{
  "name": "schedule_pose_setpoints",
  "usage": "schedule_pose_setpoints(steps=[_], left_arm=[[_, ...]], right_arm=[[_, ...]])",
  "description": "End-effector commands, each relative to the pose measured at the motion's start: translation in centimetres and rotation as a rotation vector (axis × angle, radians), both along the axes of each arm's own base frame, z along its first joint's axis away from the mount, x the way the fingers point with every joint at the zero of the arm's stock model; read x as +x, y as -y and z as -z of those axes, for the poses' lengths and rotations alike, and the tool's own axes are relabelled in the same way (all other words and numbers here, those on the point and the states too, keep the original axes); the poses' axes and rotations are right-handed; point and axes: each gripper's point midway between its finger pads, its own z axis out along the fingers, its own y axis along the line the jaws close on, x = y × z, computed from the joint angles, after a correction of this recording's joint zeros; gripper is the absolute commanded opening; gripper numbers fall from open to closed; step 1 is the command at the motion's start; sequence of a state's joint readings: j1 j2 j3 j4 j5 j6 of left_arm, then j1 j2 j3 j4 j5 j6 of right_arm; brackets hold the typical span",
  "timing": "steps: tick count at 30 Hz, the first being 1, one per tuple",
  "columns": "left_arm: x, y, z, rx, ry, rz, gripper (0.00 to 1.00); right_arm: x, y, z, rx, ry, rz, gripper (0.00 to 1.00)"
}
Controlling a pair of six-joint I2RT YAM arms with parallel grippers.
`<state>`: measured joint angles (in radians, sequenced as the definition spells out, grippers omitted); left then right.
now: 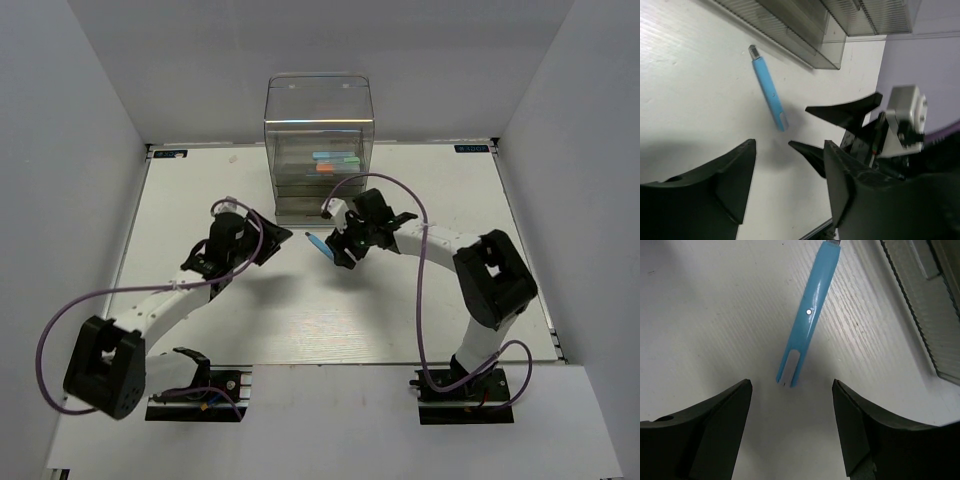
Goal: Sort the stationery into containers
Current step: Pick up the stationery from the center of the board.
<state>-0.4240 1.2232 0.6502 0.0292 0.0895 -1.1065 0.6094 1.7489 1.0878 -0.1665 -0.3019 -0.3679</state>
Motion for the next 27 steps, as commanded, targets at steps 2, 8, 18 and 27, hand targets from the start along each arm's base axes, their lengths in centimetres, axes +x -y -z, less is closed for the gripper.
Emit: schedule_pose_setpoints(steps=[2,8,18,27], left_arm=[[-2.1,-2.4,1.1,0.052,-0.014,-0.052,0.68],[-3.3,-3.6,1.1,0.062,-0.013,-0.086,0.7],[-3.6,-4.1,1.5,0.082,-0.033,-0.101,0.73],[-3.9,-4.2,2.1,0.086,-0.041,-0.101,0.73]], right_arm=[[0.7,-2.4,-0.6,0.011,0.006,-0.011,0.71],[1.1,-3.4,1.5,-0.055,0.001,0.014,0.71],[1.0,-1.7,4.5,-0.173,0.006,0.049,0.48],[-0.7,-1.1,1.6,-0.127,0.061,-0.056,0.0]])
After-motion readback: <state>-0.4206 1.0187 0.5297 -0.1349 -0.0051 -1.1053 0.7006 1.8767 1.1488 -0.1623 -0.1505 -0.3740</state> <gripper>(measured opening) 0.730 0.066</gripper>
